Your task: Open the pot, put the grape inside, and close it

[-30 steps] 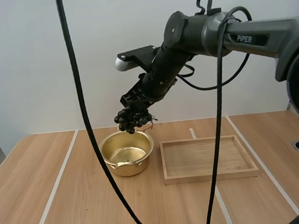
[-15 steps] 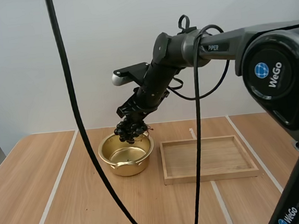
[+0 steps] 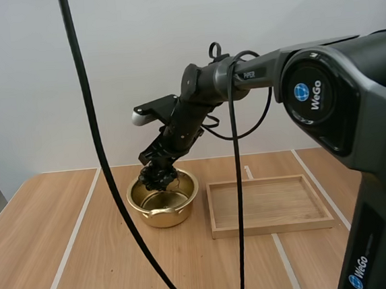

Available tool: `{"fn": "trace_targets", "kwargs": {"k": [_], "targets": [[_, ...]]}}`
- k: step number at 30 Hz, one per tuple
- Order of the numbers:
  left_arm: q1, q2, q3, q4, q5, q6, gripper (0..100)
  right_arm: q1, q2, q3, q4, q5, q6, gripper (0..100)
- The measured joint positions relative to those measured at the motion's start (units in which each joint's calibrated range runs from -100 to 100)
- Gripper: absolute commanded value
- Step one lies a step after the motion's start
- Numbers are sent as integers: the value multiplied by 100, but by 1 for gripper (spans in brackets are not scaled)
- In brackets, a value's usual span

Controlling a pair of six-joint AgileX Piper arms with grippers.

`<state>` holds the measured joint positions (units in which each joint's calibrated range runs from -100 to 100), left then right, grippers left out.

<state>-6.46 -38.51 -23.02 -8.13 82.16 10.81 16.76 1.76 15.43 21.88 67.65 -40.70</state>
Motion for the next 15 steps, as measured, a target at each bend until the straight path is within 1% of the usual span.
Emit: {"fn": "trace_targets", "kwargs": {"k": [3,15], "targets": [[0,0,0,0,63,0,0,57,185,0,0,-14,-10,0],[0,0,0,0,118,0,0,58,645,-11,-90,174,-20,0]]}}
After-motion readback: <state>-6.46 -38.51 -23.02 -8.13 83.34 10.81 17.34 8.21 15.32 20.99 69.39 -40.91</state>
